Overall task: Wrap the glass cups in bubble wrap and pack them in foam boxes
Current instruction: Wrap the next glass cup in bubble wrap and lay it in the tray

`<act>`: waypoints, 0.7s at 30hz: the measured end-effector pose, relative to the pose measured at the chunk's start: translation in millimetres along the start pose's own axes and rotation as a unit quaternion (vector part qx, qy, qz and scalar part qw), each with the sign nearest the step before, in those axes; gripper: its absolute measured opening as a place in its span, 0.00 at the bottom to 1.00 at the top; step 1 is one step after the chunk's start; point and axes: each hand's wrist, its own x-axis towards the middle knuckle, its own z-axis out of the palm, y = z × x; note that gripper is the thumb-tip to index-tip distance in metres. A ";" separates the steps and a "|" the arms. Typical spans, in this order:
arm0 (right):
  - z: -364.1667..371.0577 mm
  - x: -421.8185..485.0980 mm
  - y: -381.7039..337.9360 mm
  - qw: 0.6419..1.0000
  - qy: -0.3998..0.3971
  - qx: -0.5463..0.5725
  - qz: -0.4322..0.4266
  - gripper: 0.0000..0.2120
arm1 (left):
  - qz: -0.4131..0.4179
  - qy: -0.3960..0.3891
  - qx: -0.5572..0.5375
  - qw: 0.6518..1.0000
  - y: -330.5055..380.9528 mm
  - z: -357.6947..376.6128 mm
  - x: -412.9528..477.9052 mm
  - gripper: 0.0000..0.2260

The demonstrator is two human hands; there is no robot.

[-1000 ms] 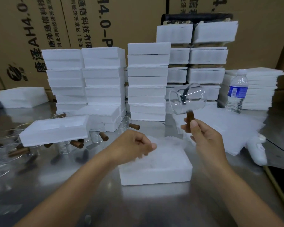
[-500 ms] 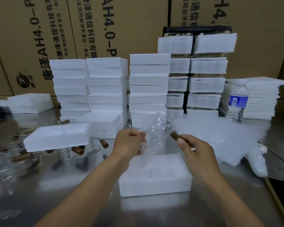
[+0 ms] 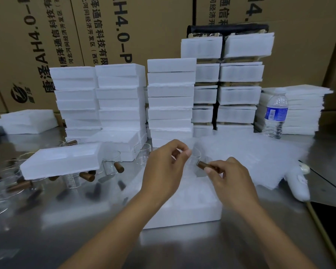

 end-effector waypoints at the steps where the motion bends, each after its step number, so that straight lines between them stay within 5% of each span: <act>1: -0.5 0.1 -0.7 1.000 -0.005 0.004 0.004 0.10 | 0.017 -0.005 0.011 1.000 0.2 0.1 -0.9 0.09; 7: -7.4 1.0 -6.0 0.984 -0.058 0.141 0.092 0.15 | 0.072 -0.008 0.058 0.996 -0.2 -0.3 -7.9 0.05; 13: -18.3 1.0 -11.8 0.903 -0.128 0.348 0.216 0.13 | 0.044 0.019 0.048 0.998 -6.7 -8.3 -6.6 0.08; 21: -6.0 -8.1 -17.5 0.916 -0.161 0.321 0.181 0.11 | 0.081 -0.067 0.048 0.993 2.8 -1.7 -15.1 0.06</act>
